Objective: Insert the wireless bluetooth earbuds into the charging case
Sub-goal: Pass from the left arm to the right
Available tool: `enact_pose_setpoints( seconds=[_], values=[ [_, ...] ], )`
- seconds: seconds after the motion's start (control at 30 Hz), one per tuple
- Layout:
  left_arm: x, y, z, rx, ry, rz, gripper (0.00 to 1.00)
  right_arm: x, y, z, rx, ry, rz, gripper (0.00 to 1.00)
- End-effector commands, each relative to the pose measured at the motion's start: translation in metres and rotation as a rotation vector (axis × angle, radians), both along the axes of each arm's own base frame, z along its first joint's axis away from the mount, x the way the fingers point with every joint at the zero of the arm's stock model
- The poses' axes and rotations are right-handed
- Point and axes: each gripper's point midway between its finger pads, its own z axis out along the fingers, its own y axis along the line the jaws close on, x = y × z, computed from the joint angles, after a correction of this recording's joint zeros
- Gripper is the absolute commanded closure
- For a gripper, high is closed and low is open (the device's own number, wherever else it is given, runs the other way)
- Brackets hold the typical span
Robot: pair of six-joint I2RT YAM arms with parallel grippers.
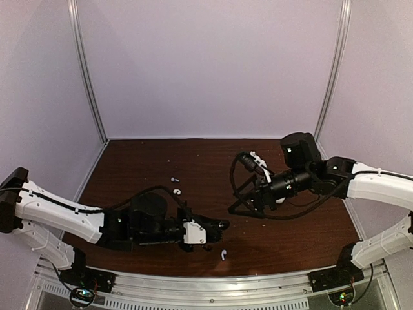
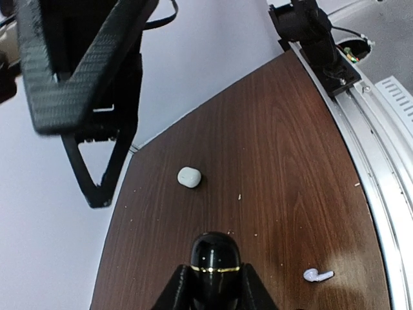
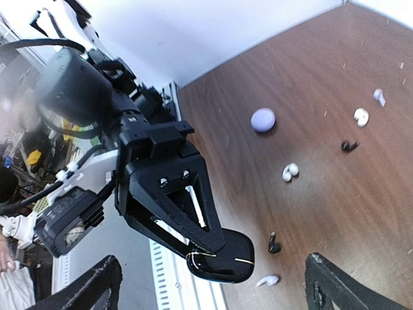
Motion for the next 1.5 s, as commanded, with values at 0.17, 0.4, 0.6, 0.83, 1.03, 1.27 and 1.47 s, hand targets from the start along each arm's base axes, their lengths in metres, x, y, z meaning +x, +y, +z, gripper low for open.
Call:
enact_pose_setpoints(
  seconds=[0.17,0.4,0.6,0.83,1.03,1.27,1.47],
  values=[
    [0.004,0.031,0.114,-0.449,0.192,-0.078,0.88,0.011,-0.028,0.093,0.366,-0.365,-0.15,0.0],
    [-0.015,0.058,0.173,-0.667,0.288,-0.222,0.89,-0.003,-0.036,0.115,0.512,-0.515,-0.131,0.06],
    [-0.029,0.067,0.199,-0.776,0.363,-0.314,0.89,-0.02,-0.016,0.127,0.599,-0.571,-0.063,0.12],
    [-0.033,0.073,0.213,-0.851,0.394,-0.359,0.91,-0.042,0.019,0.131,0.611,-0.655,-0.006,0.2],
    [-0.036,0.068,0.211,-0.863,0.432,-0.403,0.92,-0.051,0.034,0.141,0.636,-0.705,0.013,0.31],
    [-0.036,0.067,0.211,-0.881,0.442,-0.416,0.94,-0.052,0.038,0.147,0.657,-0.717,0.016,0.46],
    [-0.035,0.065,0.211,-0.887,0.443,-0.419,0.94,-0.053,0.043,0.148,0.669,-0.715,0.027,0.51]
  ],
)
